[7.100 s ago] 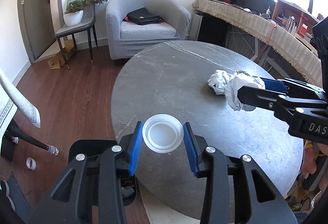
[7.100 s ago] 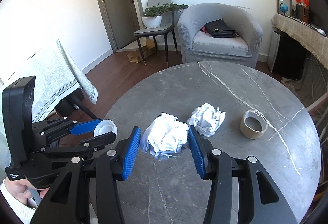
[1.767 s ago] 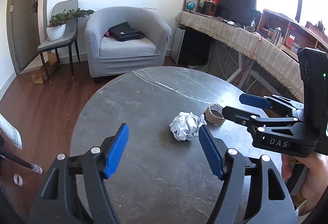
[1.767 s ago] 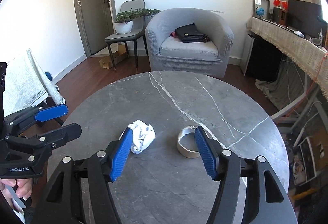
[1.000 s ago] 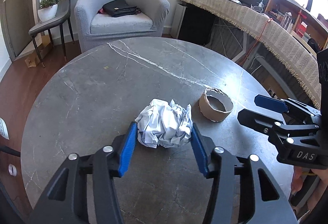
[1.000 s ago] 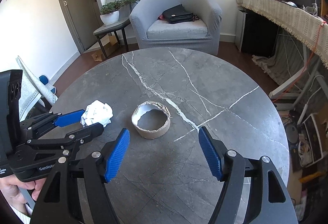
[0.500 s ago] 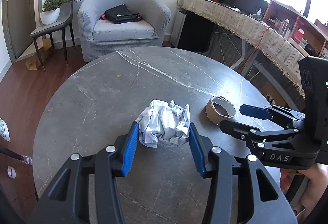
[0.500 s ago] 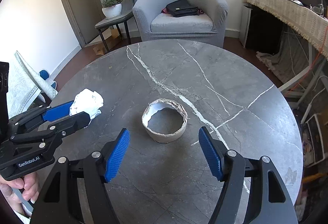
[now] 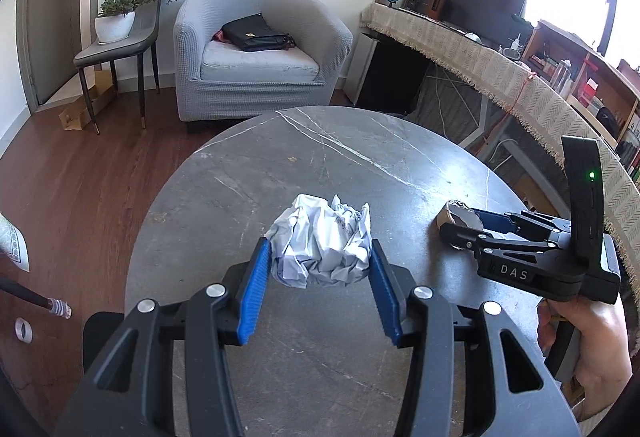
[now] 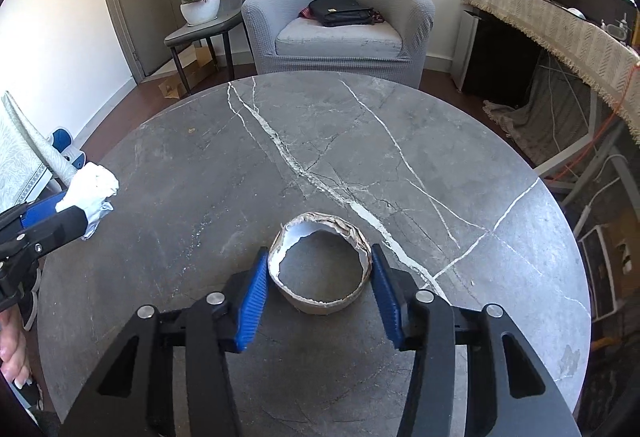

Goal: Collect trash
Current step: 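Grasp the brown cardboard tape roll with the right tool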

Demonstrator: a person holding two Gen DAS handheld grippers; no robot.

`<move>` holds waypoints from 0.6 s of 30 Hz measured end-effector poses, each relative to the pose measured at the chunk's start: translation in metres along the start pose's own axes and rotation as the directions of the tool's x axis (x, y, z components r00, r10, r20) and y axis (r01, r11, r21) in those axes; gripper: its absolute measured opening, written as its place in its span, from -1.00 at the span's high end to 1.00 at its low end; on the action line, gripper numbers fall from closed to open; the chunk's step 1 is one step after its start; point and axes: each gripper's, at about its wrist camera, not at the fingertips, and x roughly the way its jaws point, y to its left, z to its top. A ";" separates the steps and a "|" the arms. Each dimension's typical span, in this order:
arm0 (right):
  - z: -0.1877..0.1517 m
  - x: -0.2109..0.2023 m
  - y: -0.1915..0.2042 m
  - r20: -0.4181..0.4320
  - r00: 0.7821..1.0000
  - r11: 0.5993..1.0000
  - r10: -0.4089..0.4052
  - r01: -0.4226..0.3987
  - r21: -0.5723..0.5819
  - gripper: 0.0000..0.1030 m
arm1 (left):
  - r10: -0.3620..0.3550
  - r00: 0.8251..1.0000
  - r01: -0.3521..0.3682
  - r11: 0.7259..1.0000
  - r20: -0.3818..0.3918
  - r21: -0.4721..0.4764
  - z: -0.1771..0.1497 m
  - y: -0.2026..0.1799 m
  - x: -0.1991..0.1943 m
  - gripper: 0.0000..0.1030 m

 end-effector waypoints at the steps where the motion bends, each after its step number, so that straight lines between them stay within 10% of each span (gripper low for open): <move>1: 0.001 0.000 0.002 0.002 1.000 1.000 -0.007 0.007 -0.005 0.05 | 0.005 1.000 -0.005 1.000 0.003 -0.002 0.000 0.004 -0.003 0.01; 18: 0.008 -0.031 0.083 0.065 0.992 0.989 0.112 -0.105 -0.102 0.05 | 0.115 0.993 -0.114 0.993 0.017 -0.042 -0.018 0.068 -0.062 0.01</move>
